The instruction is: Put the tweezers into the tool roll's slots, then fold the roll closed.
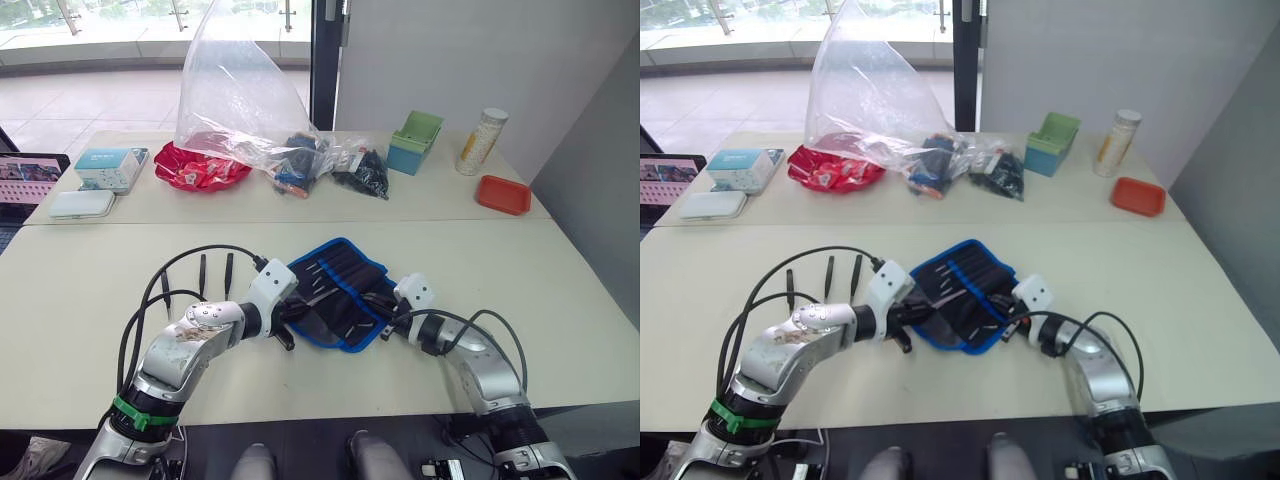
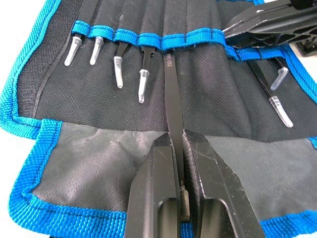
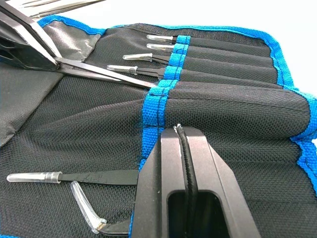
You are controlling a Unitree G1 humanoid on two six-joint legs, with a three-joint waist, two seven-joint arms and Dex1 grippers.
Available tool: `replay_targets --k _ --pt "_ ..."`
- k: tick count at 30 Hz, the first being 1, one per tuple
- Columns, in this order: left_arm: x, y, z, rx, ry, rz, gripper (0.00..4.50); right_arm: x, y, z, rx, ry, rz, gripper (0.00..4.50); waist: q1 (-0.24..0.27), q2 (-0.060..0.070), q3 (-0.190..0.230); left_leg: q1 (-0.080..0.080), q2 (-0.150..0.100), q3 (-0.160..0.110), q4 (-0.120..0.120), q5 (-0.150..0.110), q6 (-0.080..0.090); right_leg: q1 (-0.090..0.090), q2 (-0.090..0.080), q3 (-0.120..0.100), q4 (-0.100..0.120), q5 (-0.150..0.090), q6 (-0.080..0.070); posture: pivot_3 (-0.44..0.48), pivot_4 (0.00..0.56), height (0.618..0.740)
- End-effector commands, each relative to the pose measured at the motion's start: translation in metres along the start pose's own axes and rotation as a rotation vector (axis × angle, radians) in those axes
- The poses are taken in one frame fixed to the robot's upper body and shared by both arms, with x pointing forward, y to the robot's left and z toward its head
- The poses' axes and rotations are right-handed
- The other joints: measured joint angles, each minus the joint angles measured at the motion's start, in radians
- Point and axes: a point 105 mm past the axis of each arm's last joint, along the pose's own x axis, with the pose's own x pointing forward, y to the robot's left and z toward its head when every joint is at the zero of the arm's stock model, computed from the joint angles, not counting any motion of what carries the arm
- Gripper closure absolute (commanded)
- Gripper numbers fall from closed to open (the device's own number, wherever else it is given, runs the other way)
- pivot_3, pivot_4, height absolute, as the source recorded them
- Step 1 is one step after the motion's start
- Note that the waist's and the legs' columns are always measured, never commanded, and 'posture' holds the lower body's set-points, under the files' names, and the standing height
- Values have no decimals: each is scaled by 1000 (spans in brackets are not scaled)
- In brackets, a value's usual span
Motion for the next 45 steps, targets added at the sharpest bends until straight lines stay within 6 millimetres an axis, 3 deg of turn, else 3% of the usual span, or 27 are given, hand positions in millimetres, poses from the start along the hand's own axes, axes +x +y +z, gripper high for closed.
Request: replay_targets --k 1,7,21,30,35,40,45 --pt "1 -3 12 -11 -54 -13 4483 -8 19 -57 115 206 30 4500 0 0 0 0 0 0 0 0 0 0 0 0 0 0 0 0 150 740" --pt "19 -1 20 -24 -76 -28 4483 -7 17 -57 111 207 24 4500 0 0 0 0 0 0 1 0 0 0 0 0 0 0 0 0 150 740" --pt "81 -5 30 62 -117 -90 4483 -8 11 -54 112 195 -17 4500 3 0 -1 0 -2 0 4 0 0 2 0 1 0 1 2 0 150 740" --pt "79 18 27 51 -126 19 4483 -8 8 -54 107 198 -27 4500 2 0 -1 0 -6 0 5 2 1 2 0 9 0 2 5 0 150 740" --pt "77 11 42 55 -157 -13 4483 -6 7 -53 109 194 -24 4500 1 0 -1 -1 -10 0 5 4 2 2 0 16 0 3 7 0 150 740" --pt "59 17 49 92 -157 7 2790 -2 7 -51 106 189 -11 4500 -4 0 0 -1 -10 0 5 4 2 1 0 17 0 4 8 0 150 740" --pt "17 37 64 81 -243 59 1160 0 6 -52 101 196 12 4500 -13 0 0 -1 -10 1 4 4 2 1 0 18 0 4 8 0 150 740"
